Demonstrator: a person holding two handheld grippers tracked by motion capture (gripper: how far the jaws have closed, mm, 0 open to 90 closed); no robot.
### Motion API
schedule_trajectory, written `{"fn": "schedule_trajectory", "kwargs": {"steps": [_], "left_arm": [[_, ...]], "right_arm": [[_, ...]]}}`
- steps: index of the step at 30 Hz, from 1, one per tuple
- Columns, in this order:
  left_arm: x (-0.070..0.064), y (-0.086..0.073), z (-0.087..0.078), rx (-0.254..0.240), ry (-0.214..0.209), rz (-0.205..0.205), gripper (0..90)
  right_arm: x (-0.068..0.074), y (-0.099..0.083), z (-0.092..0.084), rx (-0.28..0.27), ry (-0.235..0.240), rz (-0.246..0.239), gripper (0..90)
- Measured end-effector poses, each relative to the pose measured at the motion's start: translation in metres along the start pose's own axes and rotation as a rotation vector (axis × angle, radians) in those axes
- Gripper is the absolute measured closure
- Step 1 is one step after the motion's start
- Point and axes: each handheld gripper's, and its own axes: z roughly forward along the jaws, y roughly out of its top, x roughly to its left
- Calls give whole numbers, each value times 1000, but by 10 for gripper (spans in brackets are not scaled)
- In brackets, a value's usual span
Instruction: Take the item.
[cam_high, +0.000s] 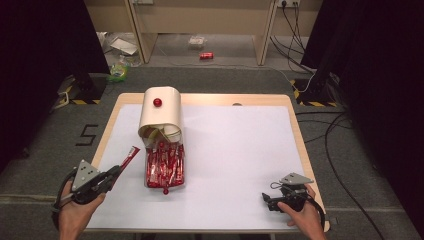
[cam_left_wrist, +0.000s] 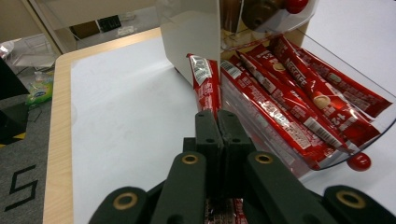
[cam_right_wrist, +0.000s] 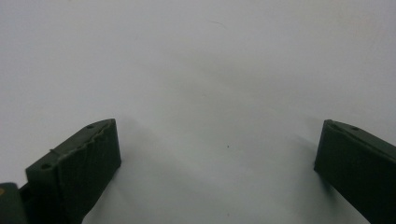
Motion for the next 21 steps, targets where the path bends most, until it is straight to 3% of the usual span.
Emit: {"fn": "schedule_trajectory", "kwargs": {"steps": [21], "left_arm": [[15, -10, 9, 1, 59, -42, 876]], "right_arm": [[0, 0, 0, 0, 0, -1, 6]]}}
